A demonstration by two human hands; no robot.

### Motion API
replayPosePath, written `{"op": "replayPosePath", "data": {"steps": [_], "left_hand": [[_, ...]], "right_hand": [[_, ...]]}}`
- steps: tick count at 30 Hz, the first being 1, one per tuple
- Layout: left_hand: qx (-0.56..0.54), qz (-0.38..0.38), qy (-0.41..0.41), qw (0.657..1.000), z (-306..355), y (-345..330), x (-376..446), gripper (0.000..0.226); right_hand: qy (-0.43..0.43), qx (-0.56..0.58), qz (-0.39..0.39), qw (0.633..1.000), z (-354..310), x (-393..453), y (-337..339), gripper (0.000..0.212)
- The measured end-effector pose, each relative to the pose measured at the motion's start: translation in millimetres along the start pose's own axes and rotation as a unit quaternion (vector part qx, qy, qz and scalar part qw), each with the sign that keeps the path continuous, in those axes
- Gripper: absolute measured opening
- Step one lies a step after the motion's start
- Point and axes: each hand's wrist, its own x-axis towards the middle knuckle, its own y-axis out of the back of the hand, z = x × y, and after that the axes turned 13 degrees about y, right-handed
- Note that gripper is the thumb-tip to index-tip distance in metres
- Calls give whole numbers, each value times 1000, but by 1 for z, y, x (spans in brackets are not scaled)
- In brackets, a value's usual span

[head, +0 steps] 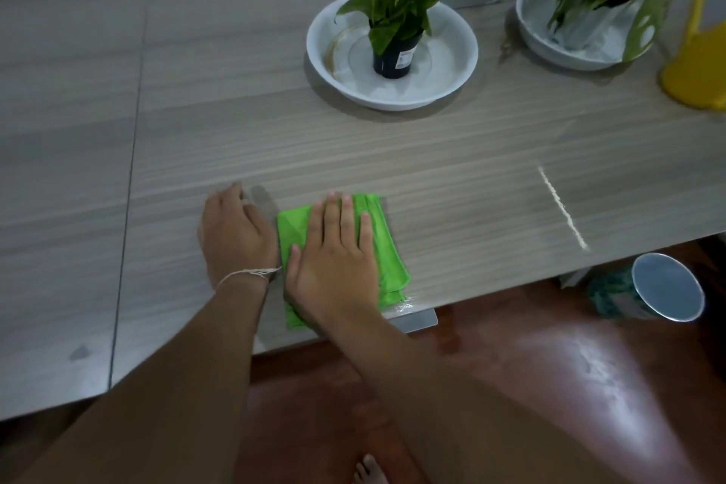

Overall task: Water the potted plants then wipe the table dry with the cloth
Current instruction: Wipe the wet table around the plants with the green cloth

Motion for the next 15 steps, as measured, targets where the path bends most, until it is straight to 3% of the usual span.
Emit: {"op": "replayPosePath", "data": {"steps": [8,15], "left_hand": [[60,19,-47,997,-3,-4,-2,41],[93,6,-46,995,-3,-2,-5,47]], "right_hand": [[45,10,-2,999,41,-11,12,75],[-29,-39,-3,999,178,-23,59,76]]}}
